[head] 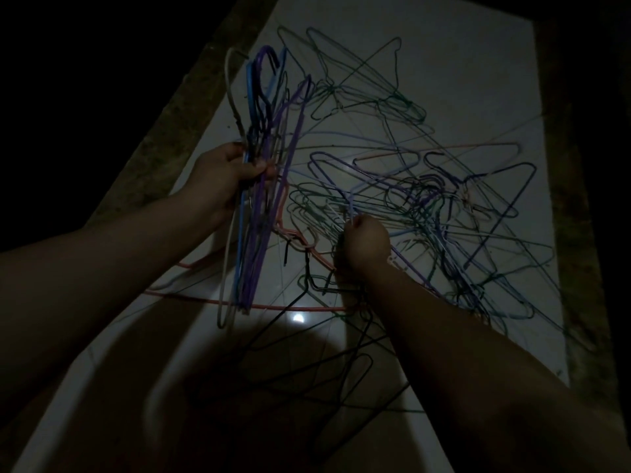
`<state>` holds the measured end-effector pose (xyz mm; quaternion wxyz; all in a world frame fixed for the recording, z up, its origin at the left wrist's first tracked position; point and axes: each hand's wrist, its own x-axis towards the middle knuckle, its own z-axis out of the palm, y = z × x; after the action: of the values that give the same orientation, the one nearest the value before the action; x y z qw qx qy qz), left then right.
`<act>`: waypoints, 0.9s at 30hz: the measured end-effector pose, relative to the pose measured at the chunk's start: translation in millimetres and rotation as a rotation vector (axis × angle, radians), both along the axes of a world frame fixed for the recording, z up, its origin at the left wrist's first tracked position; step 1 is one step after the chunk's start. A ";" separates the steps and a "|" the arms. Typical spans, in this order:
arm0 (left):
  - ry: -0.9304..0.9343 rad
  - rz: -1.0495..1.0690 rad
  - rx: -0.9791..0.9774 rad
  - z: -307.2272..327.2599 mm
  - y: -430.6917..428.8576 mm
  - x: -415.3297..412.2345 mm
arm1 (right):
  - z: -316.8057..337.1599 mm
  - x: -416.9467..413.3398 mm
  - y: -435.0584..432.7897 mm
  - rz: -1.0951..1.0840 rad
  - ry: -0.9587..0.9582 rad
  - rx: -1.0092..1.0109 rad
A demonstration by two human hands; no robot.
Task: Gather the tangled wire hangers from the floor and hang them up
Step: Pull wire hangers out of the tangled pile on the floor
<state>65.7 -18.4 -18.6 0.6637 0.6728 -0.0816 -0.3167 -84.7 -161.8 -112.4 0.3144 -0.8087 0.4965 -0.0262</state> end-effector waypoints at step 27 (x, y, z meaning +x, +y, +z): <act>0.010 0.051 -0.033 35.3 20.0 8.0 | 15.9 -5.5 13.6 0.116 0.211 -0.122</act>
<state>73.6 1.7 16.6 0.6828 0.6621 -0.0665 -0.3016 -90.2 -148.2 -96.5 0.2114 -0.8519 0.4767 0.0470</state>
